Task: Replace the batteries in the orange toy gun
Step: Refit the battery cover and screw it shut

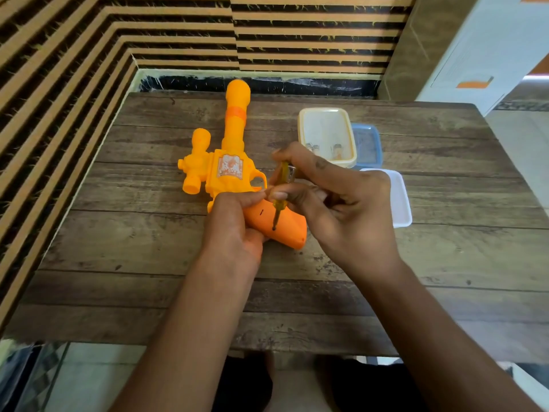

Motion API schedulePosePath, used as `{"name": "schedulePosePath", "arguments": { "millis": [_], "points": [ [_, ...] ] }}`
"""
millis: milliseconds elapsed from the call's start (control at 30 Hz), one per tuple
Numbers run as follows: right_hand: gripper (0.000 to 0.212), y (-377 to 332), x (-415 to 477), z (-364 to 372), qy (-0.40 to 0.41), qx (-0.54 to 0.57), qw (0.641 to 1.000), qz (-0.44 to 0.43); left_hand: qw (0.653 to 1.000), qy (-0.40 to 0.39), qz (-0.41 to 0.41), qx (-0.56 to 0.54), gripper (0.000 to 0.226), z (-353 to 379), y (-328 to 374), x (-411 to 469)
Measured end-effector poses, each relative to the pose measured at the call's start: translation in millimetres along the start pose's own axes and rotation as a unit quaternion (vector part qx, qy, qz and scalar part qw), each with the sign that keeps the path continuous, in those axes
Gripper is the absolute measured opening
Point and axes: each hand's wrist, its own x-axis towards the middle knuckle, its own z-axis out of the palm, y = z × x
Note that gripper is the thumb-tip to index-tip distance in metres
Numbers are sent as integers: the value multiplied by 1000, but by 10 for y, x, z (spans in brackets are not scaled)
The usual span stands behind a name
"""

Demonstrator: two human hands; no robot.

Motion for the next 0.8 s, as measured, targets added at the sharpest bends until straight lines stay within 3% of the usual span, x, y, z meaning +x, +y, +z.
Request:
{"name": "schedulePosePath", "arguments": {
  "millis": [100, 167, 333, 500, 700, 800],
  "points": [
    [30, -28, -10, -3, 15, -31, 999, 9, 999, -18, 22, 28, 49, 0, -9, -25],
    [23, -63, -16, -7, 24, -40, 999, 15, 999, -19, 24, 33, 39, -7, -16, -26],
    [19, -126, -55, 4, 44, -64, 997, 9, 998, -32, 25, 49, 62, -14, -32, -80],
    [20, -87, -89, 27, 86, -81, 993, 9, 1000, 3, 14, 12, 16, -10, -29, -89],
    [19, -47, -165, 118, 153, -99, 980, -80, 1000, -15, 3, -3, 17, -35, 22, -46],
    [18, -53, -126, 175, 149, -75, 983, -80, 999, -33, 1, 19, 18, -150, 85, -41]
  ]
}}
